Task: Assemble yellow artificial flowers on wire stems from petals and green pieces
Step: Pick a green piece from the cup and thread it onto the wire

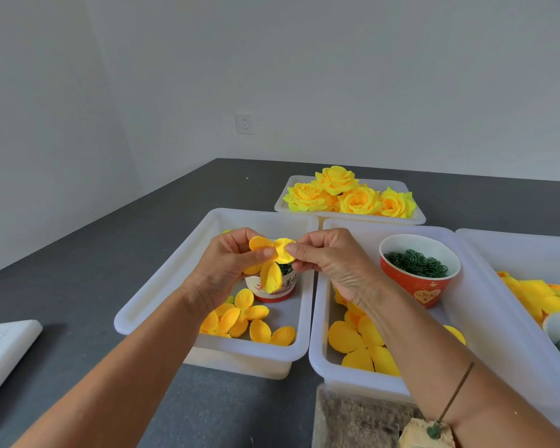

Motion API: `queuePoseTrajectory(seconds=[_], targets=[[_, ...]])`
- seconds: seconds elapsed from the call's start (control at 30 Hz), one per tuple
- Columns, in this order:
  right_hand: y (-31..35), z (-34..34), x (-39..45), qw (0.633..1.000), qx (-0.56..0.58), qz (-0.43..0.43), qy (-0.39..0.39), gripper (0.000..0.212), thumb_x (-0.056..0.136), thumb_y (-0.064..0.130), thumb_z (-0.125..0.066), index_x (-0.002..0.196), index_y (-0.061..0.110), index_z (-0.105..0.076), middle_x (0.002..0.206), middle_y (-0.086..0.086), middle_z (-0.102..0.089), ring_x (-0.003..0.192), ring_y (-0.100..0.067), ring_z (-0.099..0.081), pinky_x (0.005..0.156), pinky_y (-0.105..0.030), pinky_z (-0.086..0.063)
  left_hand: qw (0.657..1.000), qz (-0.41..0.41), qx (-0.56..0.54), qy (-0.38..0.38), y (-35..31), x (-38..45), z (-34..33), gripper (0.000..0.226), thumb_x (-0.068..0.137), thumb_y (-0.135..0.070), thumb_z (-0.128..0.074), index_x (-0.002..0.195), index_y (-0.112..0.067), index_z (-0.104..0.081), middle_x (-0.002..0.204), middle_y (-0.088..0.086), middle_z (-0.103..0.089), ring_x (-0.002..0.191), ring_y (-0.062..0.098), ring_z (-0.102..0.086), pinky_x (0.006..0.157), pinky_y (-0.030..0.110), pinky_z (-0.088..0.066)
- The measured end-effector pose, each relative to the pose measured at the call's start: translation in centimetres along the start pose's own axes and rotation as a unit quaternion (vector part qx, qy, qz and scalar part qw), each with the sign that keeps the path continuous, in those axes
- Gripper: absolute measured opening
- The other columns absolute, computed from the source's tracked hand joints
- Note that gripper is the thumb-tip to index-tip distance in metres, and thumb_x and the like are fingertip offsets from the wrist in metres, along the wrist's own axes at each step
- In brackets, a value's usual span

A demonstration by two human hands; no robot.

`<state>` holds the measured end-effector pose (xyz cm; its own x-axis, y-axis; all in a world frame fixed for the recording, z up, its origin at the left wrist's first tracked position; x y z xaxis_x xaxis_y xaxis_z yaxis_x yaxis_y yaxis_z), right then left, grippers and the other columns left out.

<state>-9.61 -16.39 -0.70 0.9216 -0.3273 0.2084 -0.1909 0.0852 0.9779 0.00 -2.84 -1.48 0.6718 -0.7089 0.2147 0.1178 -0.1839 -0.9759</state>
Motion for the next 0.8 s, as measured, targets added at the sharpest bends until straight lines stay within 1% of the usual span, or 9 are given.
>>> queuePoseTrajectory(seconds=[0.1, 0.17, 0.23, 0.33, 0.43, 0.5, 0.6, 0.73, 0.8], targets=[[0.13, -0.02, -0.13, 0.998, -0.052, 0.022, -0.024, 0.015, 0.074, 0.006, -0.075, 0.062, 0.006, -0.066, 0.051, 0.006, -0.062, 0.048, -0.002, -0.055, 0.051, -0.015, -0.047, 1.0, -0.003, 0.013, 0.011, 0.17, -0.08, -0.13, 0.011, 0.065, -0.014, -0.071, 0.075, -0.011, -0.067, 0.074, 0.004, -0.071, 0.068, 0.017, -0.066, 0.064, 0.028, -0.055], [0.12, -0.03, -0.15, 0.997, -0.069, 0.03, -0.034, 0.021, 0.071, 0.006, -0.078, 0.057, 0.007, -0.061, 0.046, 0.009, -0.056, 0.046, 0.0, -0.05, 0.048, -0.014, -0.044, 1.0, -0.006, 0.017, 0.025, 0.13, -0.21, -0.32, 0.017, 0.066, -0.013, -0.071, 0.083, -0.01, -0.069, 0.081, 0.006, -0.073, 0.076, 0.019, -0.068, 0.069, 0.029, -0.056], [0.07, 0.0, -0.14, 0.995, -0.079, 0.036, -0.04, 0.027, 0.069, 0.007, -0.08, 0.053, 0.009, -0.057, 0.043, 0.011, -0.051, 0.044, 0.0, -0.047, 0.047, -0.014, -0.042, 0.999, -0.01, 0.026, 0.037, 0.03, -0.32, -0.5, 0.02, 0.069, -0.011, -0.069, 0.088, -0.014, -0.07, 0.085, 0.004, -0.074, 0.081, 0.019, -0.07, 0.069, 0.027, -0.056], [0.01, 0.02, -0.13, 0.995, -0.082, 0.042, -0.048, 0.034, 0.067, 0.01, -0.081, 0.048, 0.013, -0.053, 0.041, 0.012, -0.046, 0.043, -0.001, -0.043, 0.045, -0.014, -0.04, 0.998, -0.017, 0.04, 0.046, -0.1, -0.33, -0.51, 0.025, 0.077, 0.002, -0.064, 0.093, -0.017, -0.07, 0.088, 0.002, -0.074, 0.087, 0.022, -0.069, 0.074, 0.03, -0.057], [0.04, -0.02, -0.12, 0.995, -0.08, 0.042, -0.047, 0.037, 0.065, 0.014, -0.082, 0.045, 0.016, -0.051, 0.04, 0.011, -0.044, 0.041, -0.002, -0.041, 0.044, -0.015, -0.039, 0.996, -0.021, 0.051, 0.066, -0.12, -0.37, -0.64, 0.032, 0.076, 0.012, -0.062, 0.094, -0.013, -0.069, 0.09, 0.004, -0.072, 0.091, 0.027, -0.066, 0.083, 0.038, -0.054], [0.05, 0.05, -0.12, 0.995, -0.078, 0.037, -0.046, 0.036, 0.065, 0.017, -0.082, 0.045, 0.016, -0.052, 0.04, 0.011, -0.045, 0.04, -0.002, -0.042, 0.043, -0.015, -0.039, 0.996, -0.021, 0.049, 0.076, -0.18, -0.46, -0.8, 0.028, 0.072, 0.007, -0.068, 0.093, -0.012, -0.069, 0.091, 0.006, -0.071, 0.093, 0.029, -0.065, 0.085, 0.04, -0.053], [-0.06, -0.02, -0.18, 0.997, -0.068, 0.016, -0.044, 0.033, 0.065, 0.021, -0.082, 0.049, 0.013, -0.054, 0.04, 0.01, -0.048, 0.039, -0.002, -0.043, 0.042, -0.015, -0.039, 0.996, -0.027, 0.037, 0.074, -0.41, -0.54, -0.86, 0.021, 0.065, -0.008, -0.074, 0.084, -0.016, -0.073, 0.086, 0.005, -0.072, 0.087, 0.025, -0.067, 0.081, 0.035, -0.055], [-0.29, -0.22, -0.12, 0.997, 0.014, -0.075, -0.024, 0.028, 0.063, 0.031, -0.078, 0.063, 0.008, -0.064, 0.05, 0.001, -0.061, 0.042, -0.004, -0.051, 0.044, -0.015, -0.044, 0.998, -0.041, 0.016, 0.038, -0.44, -0.34, -0.52, 0.018, 0.061, -0.009, -0.076, 0.078, -0.016, -0.074, 0.082, 0.005, -0.073, 0.08, 0.021, -0.068, 0.074, 0.029, -0.055], [-0.31, -0.21, -0.06, 0.991, 0.07, -0.111, 0.016, 0.019, 0.072, 0.023, -0.073, 0.071, 0.006, -0.067, 0.057, -0.002, -0.065, 0.046, -0.006, -0.057, 0.047, -0.017, -0.048, 0.999, -0.039, -0.004, 0.028, -0.43, -0.25, -0.33, 0.019, 0.062, -0.008, -0.075, 0.079, -0.016, -0.075, 0.081, 0.005, -0.072, 0.077, 0.019, -0.067, 0.07, 0.027, -0.055]])
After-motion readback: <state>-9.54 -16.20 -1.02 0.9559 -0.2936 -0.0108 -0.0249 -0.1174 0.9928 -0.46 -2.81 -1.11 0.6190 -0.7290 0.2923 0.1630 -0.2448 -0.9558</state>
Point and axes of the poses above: each hand's wrist, its own x-axis towards the middle knuckle, its own z-axis out of the back of the hand, y = z × x, the point moved 3 cm from there along x, towards the middle knuckle
